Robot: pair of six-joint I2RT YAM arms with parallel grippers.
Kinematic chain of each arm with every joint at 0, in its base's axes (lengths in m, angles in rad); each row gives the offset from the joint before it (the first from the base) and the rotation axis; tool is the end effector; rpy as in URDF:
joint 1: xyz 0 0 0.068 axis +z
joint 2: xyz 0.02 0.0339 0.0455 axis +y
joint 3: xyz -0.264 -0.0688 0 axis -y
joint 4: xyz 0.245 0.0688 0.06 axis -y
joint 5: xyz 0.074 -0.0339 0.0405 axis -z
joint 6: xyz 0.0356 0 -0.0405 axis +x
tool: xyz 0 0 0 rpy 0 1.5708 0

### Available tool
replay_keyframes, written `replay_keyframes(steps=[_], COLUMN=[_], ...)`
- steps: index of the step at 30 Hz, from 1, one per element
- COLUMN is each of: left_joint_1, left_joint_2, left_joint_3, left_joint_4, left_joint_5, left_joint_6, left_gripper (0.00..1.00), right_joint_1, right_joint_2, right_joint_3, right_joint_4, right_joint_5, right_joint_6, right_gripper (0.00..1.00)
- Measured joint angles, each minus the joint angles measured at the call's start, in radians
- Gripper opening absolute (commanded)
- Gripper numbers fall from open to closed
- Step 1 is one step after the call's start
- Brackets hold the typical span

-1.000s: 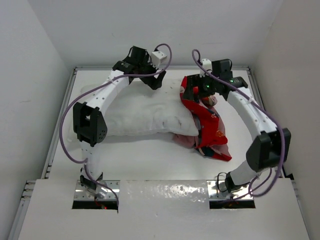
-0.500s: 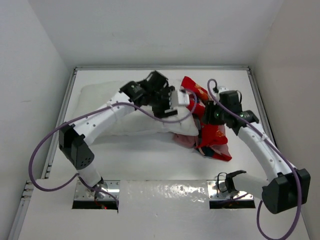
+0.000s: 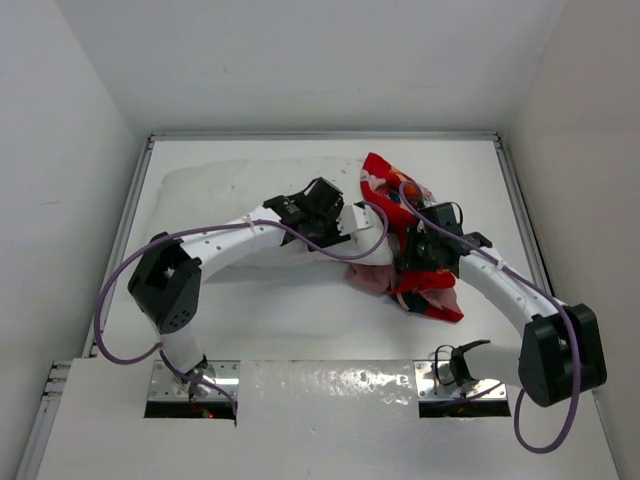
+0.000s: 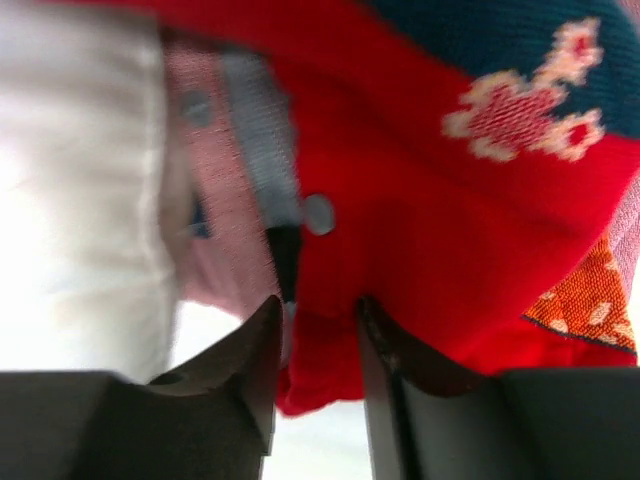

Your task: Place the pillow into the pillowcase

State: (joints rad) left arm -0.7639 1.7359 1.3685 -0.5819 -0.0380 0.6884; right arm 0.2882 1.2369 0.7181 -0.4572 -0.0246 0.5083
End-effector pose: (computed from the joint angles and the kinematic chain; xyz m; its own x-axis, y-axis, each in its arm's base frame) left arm 0.2735 -0.2601 0.2528 -0.0244 0.9025 -0.4300 0.8945 0.2118 0.3938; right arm 0.2274 0.0683 0.2028 -0.8384 0.2589 -0.4796 0.1267 0.9484 0.2905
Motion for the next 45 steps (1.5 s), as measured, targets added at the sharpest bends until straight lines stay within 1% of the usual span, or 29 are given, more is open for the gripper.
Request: replay_keyframes(steps=[1, 2, 3, 4, 5, 10, 14, 17, 19, 22, 29, 32, 34, 37, 40, 43, 45], left_joint_1=[0.000, 0.000, 0.000, 0.000, 0.000, 0.000, 0.003, -0.001, -0.008, -0.021, -0.027, -0.028, -0.027, -0.010, 0.023, 0.064, 0.083], left_joint_2=[0.000, 0.000, 0.000, 0.000, 0.000, 0.000, 0.000, -0.003, -0.010, -0.013, -0.013, 0.002, 0.039, 0.105, 0.150, 0.159, 0.159], left_joint_3=[-0.011, -0.023, -0.034, -0.046, -0.056, -0.042, 0.063, 0.132, 0.140, 0.139, 0.138, 0.142, 0.171, 0.234, 0.299, 0.340, 0.351], left_joint_4=[0.019, 0.037, 0.051, 0.068, 0.080, 0.064, -0.018, -0.032, -0.024, -0.031, -0.028, -0.004, 0.009, 0.023, 0.014, 0.012, 0.019], left_joint_5=[-0.006, -0.008, -0.008, -0.005, -0.003, 0.044, 0.135, 0.172, 0.180, 0.181, 0.174, 0.153, 0.137, 0.142, 0.188, 0.260, 0.317], left_joint_6=[-0.004, -0.011, -0.020, -0.021, -0.022, -0.043, -0.076, -0.101, -0.114, -0.126, -0.145, -0.172, -0.206, -0.277, -0.343, -0.392, -0.417], left_gripper=[0.30, 0.11, 0.00, 0.00, 0.00, 0.00, 0.00, 0.00, 0.00, 0.00, 0.00, 0.00, 0.00, 0.00, 0.00, 0.00, 0.00], right_joint_1=[0.001, 0.001, 0.001, 0.001, 0.001, 0.001, 0.009, 0.018, 0.019, 0.020, 0.022, 0.063, 0.127, 0.181, 0.179, 0.178, 0.179], right_joint_2=[0.010, 0.022, 0.031, 0.039, 0.045, 0.056, 0.050, 0.006, -0.062, -0.114, -0.150, -0.169, -0.172, -0.174, -0.180, -0.192, -0.189], right_joint_3=[-0.003, -0.005, -0.006, -0.007, -0.008, -0.001, 0.077, 0.132, 0.166, 0.215, 0.301, 0.300, 0.285, 0.232, 0.189, 0.165, 0.139], right_joint_4=[0.004, 0.005, 0.008, 0.009, 0.011, 0.006, -0.029, -0.029, -0.029, -0.050, -0.082, -0.063, -0.043, -0.027, -0.036, -0.040, -0.003], right_joint_5=[0.009, 0.023, 0.033, 0.046, 0.056, 0.087, 0.094, 0.080, 0.052, 0.015, -0.064, -0.102, -0.120, -0.153, -0.169, -0.198, -0.234], right_joint_6=[0.004, 0.005, 0.005, 0.007, 0.004, -0.010, -0.038, -0.053, -0.061, -0.064, -0.063, -0.039, -0.021, 0.001, 0.013, 0.017, 0.043], right_gripper=[0.27, 0.20, 0.15, 0.06, 0.00, 0.00, 0.00, 0.00, 0.00, 0.00, 0.00, 0.00, 0.00, 0.00, 0.00, 0.00, 0.00])
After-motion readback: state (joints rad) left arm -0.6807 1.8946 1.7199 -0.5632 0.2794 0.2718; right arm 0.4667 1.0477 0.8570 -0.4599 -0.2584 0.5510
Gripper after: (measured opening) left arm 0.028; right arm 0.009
